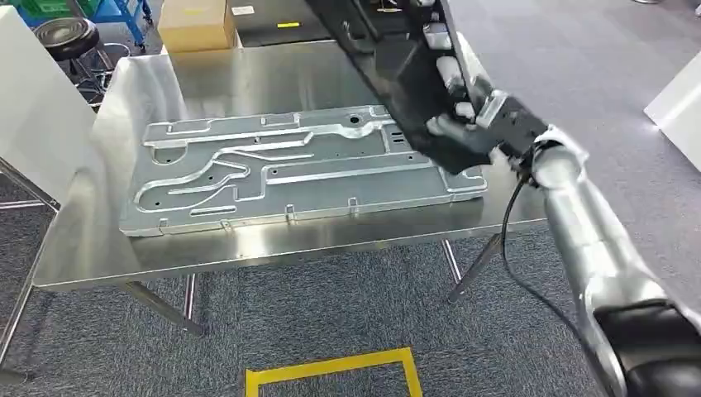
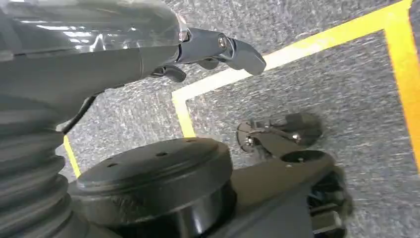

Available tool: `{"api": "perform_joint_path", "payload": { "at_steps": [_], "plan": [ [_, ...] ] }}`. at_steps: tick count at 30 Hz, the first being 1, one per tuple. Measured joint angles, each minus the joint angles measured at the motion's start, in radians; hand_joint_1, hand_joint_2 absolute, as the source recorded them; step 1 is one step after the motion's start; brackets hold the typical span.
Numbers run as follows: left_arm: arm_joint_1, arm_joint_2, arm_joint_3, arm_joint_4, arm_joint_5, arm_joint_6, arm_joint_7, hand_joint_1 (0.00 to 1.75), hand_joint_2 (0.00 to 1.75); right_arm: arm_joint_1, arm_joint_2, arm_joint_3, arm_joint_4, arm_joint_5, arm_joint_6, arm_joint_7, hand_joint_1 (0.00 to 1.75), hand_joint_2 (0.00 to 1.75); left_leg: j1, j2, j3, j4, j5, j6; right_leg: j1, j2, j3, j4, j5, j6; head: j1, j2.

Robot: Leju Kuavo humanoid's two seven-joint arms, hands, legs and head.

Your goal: Take the parts from the cabinet and place them on the table.

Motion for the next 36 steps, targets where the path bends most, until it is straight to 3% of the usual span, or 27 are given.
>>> {"api": "perform_joint_path", "payload": {
  "at_steps": [2, 3, 4, 5, 7, 8, 9, 10, 13, 14, 15, 16, 18, 19, 20, 21, 23, 24, 25, 27, 29, 30, 32, 33, 34, 35, 36],
  "plan": [
    [-0.007, -0.001, -0.002, 0.000, -0.003, -0.002, -0.009, 0.00, 1.75, -0.083, -0.015, 0.003, 0.103, 0.042, -0.032, 0.000, 1.75, 1.75, -0.001, 0.000, 0.006, 0.000, -0.006, 0.011, 0.002, 0.001, -0.086, 0.161, -0.070, 0.002, 0.000, 0.000],
    [-0.008, -0.002, -0.003, 0.000, -0.004, -0.003, -0.011, 0.00, 1.75, -0.111, -0.022, 0.006, 0.141, 0.063, -0.045, 0.006, 1.75, 1.75, -0.002, -0.003, 0.010, 0.000, -0.010, 0.014, 0.002, 0.001, -0.130, 0.238, -0.093, 0.004, 0.000, 0.000],
    [-0.008, -0.002, -0.004, 0.000, -0.005, -0.003, -0.015, 0.00, 1.75, -0.140, -0.028, 0.011, 0.180, 0.086, -0.063, 0.018, 1.75, 1.75, -0.002, -0.006, 0.016, 0.001, -0.016, 0.014, 0.001, 0.001, -0.162, 0.279, -0.088, 0.004, 0.000, 0.000],
    [-0.007, -0.002, -0.004, 0.000, -0.005, -0.005, -0.021, 0.00, 1.75, -0.166, -0.031, 0.019, 0.218, 0.116, -0.090, 0.032, 1.75, 1.75, -0.002, -0.008, 0.023, 0.003, -0.022, 0.013, 0.001, 0.001, -0.168, 0.265, -0.058, 0.004, 0.000, 0.000],
    [-0.007, -0.003, -0.005, 0.000, -0.005, -0.005, -0.032, 0.00, 1.75, -0.222, -0.042, 0.050, 0.287, 0.216, -0.189, 0.065, 1.75, 1.75, -0.002, -0.013, 0.036, 0.008, -0.037, 0.010, 0.001, 0.000, -0.124, 0.131, 0.044, 0.000, 0.000, 0.000],
    [-0.008, -0.005, -0.005, 0.000, -0.005, -0.005, -0.035, 0.00, 1.75, -0.261, -0.043, 0.078, 0.322, 0.286, -0.250, 0.086, 1.75, 1.75, -0.004, -0.014, 0.042, 0.013, -0.046, 0.006, 0.001, 0.000, -0.085, 0.024, 0.105, -0.004, 0.000, 0.000],
    [-0.007, -0.006, -0.005, 0.000, -0.005, -0.003, -0.036, 0.00, 1.75, -0.287, -0.045, 0.100, 0.348, 0.330, -0.287, 0.101, 1.75, 1.75, -0.005, -0.015, 0.040, 0.015, -0.054, 0.002, 0.004, 0.000, -0.063, -0.019, 0.110, -0.010, 0.000, 0.000],
    [-0.009, -0.008, -0.005, 0.000, -0.005, -0.002, -0.037, 0.00, 1.75, -0.313, -0.045, 0.123, 0.375, 0.364, -0.315, 0.116, 1.75, 1.75, -0.010, -0.015, 0.039, 0.020, -0.057, -0.004, 0.010, 0.001, -0.059, -0.043, 0.104, -0.014, 0.000, 0.000],
    [-0.010, -0.011, -0.006, 0.000, -0.011, -0.001, -0.039, 0.00, 1.75, -0.347, -0.034, 0.205, 0.445, 0.550, -0.425, 0.212, 1.75, 1.75, -0.007, -0.014, 0.043, 0.011, -0.060, -0.014, 0.011, 0.003, -0.059, -0.042, 0.098, -0.025, 0.000, 0.000],
    [-0.013, -0.012, -0.007, 0.000, -0.013, -0.001, -0.039, 0.00, 1.75, -0.353, -0.029, 0.244, 0.470, 0.627, -0.467, 0.261, 1.75, 1.75, -0.011, -0.013, 0.040, 0.013, -0.070, -0.021, 0.000, 0.002, -0.051, -0.050, 0.100, -0.030, 0.000, 0.000],
    [-0.016, -0.012, -0.007, 0.000, -0.014, -0.001, -0.040, 0.00, 1.75, -0.354, -0.020, 0.286, 0.495, 0.687, -0.496, 0.302, 1.75, 1.75, -0.009, -0.009, 0.036, 0.038, -0.084, -0.028, 0.001, 0.000, -0.042, -0.056, 0.096, -0.035, 0.000, 0.000],
    [-0.016, -0.013, -0.008, 0.000, -0.015, -0.002, -0.040, 0.00, 1.75, -0.354, -0.018, 0.315, 0.523, 0.716, -0.509, 0.324, 1.75, 1.75, -0.007, -0.007, 0.007, 0.096, -0.110, -0.033, 0.001, -0.003, -0.037, -0.057, 0.094, -0.039, 0.000, 0.000],
    [-0.015, -0.014, -0.008, 0.000, -0.016, -0.002, -0.040, 0.00, 1.75, -0.347, -0.005, 0.369, 0.574, 0.757, -0.517, 0.368, 1.75, 1.75, -0.001, -0.003, -0.080, 0.256, -0.168, -0.040, 0.001, -0.006, -0.031, -0.057, 0.088, -0.044, 0.000, 0.000],
    [-0.015, -0.014, -0.008, 0.000, -0.016, -0.002, -0.040, 0.00, 1.75, -0.338, 0.000, 0.396, 0.597, 0.767, -0.522, 0.381, 1.75, 1.75, 0.001, -0.002, -0.119, 0.316, -0.175, -0.043, 0.001, -0.005, -0.028, -0.056, 0.085, -0.043, 0.000, 0.000],
    [-0.015, -0.014, -0.008, 0.000, -0.017, -0.003, -0.040, 0.00, 1.75, -0.331, 0.002, 0.414, 0.613, 0.771, -0.522, 0.383, 1.75, 1.75, 0.002, 0.000, -0.133, 0.323, -0.159, -0.043, 0.001, -0.004, -0.024, -0.056, 0.082, -0.042, 0.000, 0.000],
    [-0.015, -0.014, -0.008, 0.000, -0.017, -0.003, -0.040, 0.00, 1.75, -0.325, 0.005, 0.428, 0.628, 0.773, -0.522, 0.384, 1.75, 1.75, 0.003, 0.001, -0.122, 0.279, -0.118, -0.042, 0.000, -0.003, -0.019, -0.055, 0.077, -0.040, 0.000, 0.000],
    [-0.016, -0.013, -0.008, 0.000, -0.016, -0.003, -0.040, 0.00, 1.75, -0.323, 0.011, 0.447, 0.646, 0.789, -0.511, 0.401, 1.75, 1.75, 0.002, 0.001, -0.055, 0.110, -0.015, -0.033, 0.000, 0.000, -0.008, -0.054, 0.069, -0.036, 0.000, 0.000],
    [-0.016, -0.013, -0.008, 0.000, -0.016, -0.003, -0.041, 0.00, 1.75, -0.321, 0.014, 0.453, 0.655, 0.793, -0.504, 0.414, 1.75, 1.75, 0.001, 0.001, -0.027, 0.037, 0.017, -0.025, 0.000, 0.000, -0.005, -0.056, 0.066, -0.033, 0.000, 0.000],
    [-0.017, -0.013, -0.008, 0.000, -0.016, -0.002, -0.041, 0.00, 1.75, -0.318, 0.015, 0.459, 0.670, 0.793, -0.504, 0.429, 1.75, 1.75, -0.004, 0.002, -0.013, 0.017, 0.005, -0.021, 0.008, 0.000, -0.007, -0.054, 0.063, -0.027, 0.000, 0.000],
    [-0.016, -0.013, -0.008, 0.000, -0.013, -0.002, -0.043, 0.00, 1.75, -0.293, 0.016, 0.459, 0.685, 0.787, -0.510, 0.447, 1.75, 1.75, -0.004, 0.000, -0.013, 0.009, -0.001, -0.019, 0.007, -0.001, -0.006, -0.059, 0.065, -0.017, 0.000, 0.000],
    [-0.012, -0.012, -0.007, 0.000, -0.013, -0.002, -0.043, 0.00, 1.75, -0.266, 0.019, 0.459, 0.697, 0.774, -0.520, 0.456, 1.75, 1.75, -0.001, 0.000, -0.006, -0.002, 0.002, -0.006, 0.007, -0.002, -0.001, -0.067, 0.065, -0.004, 0.000, 0.000],
    [-0.012, -0.013, -0.007, 0.000, -0.011, -0.002, -0.044, 0.00, 1.75, -0.251, 0.020, 0.459, 0.702, 0.766, -0.524, 0.460, 1.75, 1.75, 0.002, 0.000, 0.004, -0.012, 0.006, 0.000, 0.002, -0.003, -0.004, -0.052, 0.052, -0.002, 0.000, 0.000],
    [-0.014, -0.013, -0.007, 0.000, -0.010, -0.002, -0.044, 0.00, 1.75, -0.235, 0.022, 0.459, 0.712, 0.759, -0.531, 0.466, 1.75, 1.75, 0.000, 0.001, 0.007, -0.015, 0.004, 0.009, 0.002, -0.002, -0.062, 0.065, -0.011, 0.002, 0.000, 0.000],
    [-0.014, -0.013, -0.007, 0.000, -0.010, -0.002, -0.044, 0.00, 1.75, -0.227, 0.022, 0.459, 0.719, 0.756, -0.534, 0.467, 0.00, 0.00, -0.003, 0.000, 0.009, -0.015, 0.002, 0.013, 0.001, -0.002, -0.113, 0.162, -0.049, 0.006, 0.000, 0.000],
    [-0.012, -0.013, -0.007, 0.000, -0.010, -0.002, -0.044, 0.00, 1.75, -0.219, 0.022, 0.459, 0.724, 0.753, -0.534, 0.467, 0.00, 0.00, -0.004, 0.000, 0.010, -0.014, 0.000, 0.015, 0.001, -0.002, -0.150, 0.228, -0.067, 0.009, 0.000, 0.000],
    [-0.010, -0.013, -0.007, 0.000, -0.010, -0.002, -0.044, 0.00, 1.75, -0.212, 0.022, 0.459, 0.729, 0.750, -0.534, 0.467, 0.00, 0.00, -0.004, 0.000, 0.012, -0.012, -0.003, 0.015, 0.001, -0.002, -0.170, 0.253, -0.060, 0.010, 0.000, 0.000],
    [-0.009, -0.013, -0.007, 0.000, -0.011, -0.002, -0.044, 0.00, 1.75, -0.207, 0.022, 0.459, 0.732, 0.746, -0.534, 0.467, 0.00, 0.00, -0.004, 0.000, 0.014, -0.009, -0.006, 0.015, 0.000, -0.002, -0.162, 0.225, -0.029, 0.010, 0.000, 0.000]
  ]
}}
